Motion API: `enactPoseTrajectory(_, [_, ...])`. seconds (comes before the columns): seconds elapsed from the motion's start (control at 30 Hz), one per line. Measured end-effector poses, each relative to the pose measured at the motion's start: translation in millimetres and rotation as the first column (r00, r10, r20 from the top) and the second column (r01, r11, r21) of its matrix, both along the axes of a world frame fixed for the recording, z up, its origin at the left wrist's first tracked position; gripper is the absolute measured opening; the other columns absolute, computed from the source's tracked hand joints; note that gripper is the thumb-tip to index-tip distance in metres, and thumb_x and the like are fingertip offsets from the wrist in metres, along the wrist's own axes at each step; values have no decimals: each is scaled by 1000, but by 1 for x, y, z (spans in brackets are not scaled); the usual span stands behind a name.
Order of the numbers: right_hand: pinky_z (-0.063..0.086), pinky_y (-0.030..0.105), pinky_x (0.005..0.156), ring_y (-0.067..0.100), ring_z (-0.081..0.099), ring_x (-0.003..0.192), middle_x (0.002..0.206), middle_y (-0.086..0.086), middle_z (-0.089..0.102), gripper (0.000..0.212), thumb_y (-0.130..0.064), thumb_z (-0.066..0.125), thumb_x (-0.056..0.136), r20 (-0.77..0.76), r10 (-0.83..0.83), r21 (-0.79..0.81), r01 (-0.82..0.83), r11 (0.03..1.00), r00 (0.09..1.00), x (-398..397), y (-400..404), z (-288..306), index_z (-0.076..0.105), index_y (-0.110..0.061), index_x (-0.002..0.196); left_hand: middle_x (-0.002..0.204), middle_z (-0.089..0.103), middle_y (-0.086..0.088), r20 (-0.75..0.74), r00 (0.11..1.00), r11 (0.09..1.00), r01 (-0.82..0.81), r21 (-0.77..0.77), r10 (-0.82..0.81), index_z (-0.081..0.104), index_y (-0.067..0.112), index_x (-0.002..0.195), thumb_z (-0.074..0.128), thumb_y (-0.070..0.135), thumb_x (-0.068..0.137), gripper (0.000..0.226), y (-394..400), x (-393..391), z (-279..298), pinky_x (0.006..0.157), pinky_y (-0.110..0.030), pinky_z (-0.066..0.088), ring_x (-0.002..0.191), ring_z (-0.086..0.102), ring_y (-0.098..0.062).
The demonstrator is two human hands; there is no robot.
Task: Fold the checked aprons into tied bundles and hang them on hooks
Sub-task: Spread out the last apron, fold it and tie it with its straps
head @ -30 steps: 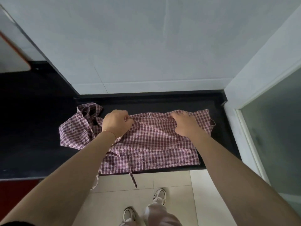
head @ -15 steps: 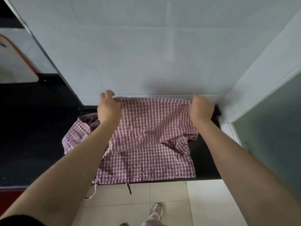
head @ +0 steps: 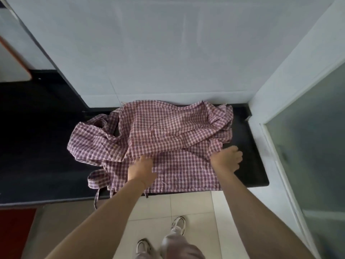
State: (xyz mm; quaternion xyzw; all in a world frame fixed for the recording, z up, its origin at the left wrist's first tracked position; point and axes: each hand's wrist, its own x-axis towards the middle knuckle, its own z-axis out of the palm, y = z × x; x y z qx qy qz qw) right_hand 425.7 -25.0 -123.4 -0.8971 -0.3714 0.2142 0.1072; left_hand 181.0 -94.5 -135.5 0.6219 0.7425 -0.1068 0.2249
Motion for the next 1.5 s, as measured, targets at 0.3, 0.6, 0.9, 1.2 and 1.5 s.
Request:
enactPoseTrajectory(0.3, [50, 43, 95, 32, 63, 101, 123, 13, 63, 70, -64, 57, 89, -601, -415, -402, 191, 895, 683, 16, -20, -14, 53, -12, 134, 159, 10, -20, -245, 936, 955, 202, -218, -254, 4, 18, 154, 84, 58, 65, 126, -20, 8, -23, 104, -48, 47, 143, 23, -42])
enactPoseTrajectory(0.6, [40, 60, 107, 46, 49, 128, 144, 22, 50, 100, -88, 20, 83, -869, -494, -486, 244, 840, -31, 7, -27, 1, 43, -12, 143, 140, 39, -9, 24, 991, 991, 135, -17, -134, 35, 19, 141, 59, 21, 91, 56, -30, -3, -13, 96, -40, 52, 125, 44, -28])
enactPoseTrajectory(0.9, [42, 27, 60, 16, 52, 73, 94, 9, 58, 22, -20, 52, 99, -886, -462, -407, 434, 804, 26, -11, -48, 18, 58, -6, 116, 136, 41, -4, -68, 990, 988, 129, 85, -124, 57, 17, 119, 53, 11, 91, 29, -67, -10, -27, 91, -34, 52, 122, 43, -21])
enactPoseTrajectory(1.2, [48, 32, 66, 28, 60, 89, 106, 19, 57, 36, -24, 52, 101, -872, -486, -457, 461, 761, -63, -38, -61, 29, 47, -4, 130, 110, 57, -4, 219, 958, 962, -221, 160, 184, 57, 13, 110, 40, 8, 99, 21, -60, -22, -13, 68, -34, 45, 99, 52, -23])
enactPoseTrajectory(1.5, [53, 30, 66, 28, 62, 100, 132, 18, 53, 32, 2, 50, 95, -738, -267, 298, 655, 695, 620, -39, -46, 81, 61, -8, 123, 78, 59, -5, 496, 807, 816, -501, 290, 320, 51, 13, 96, 39, 11, 101, 13, -48, -44, 23, 50, -30, 36, 65, 53, -19])
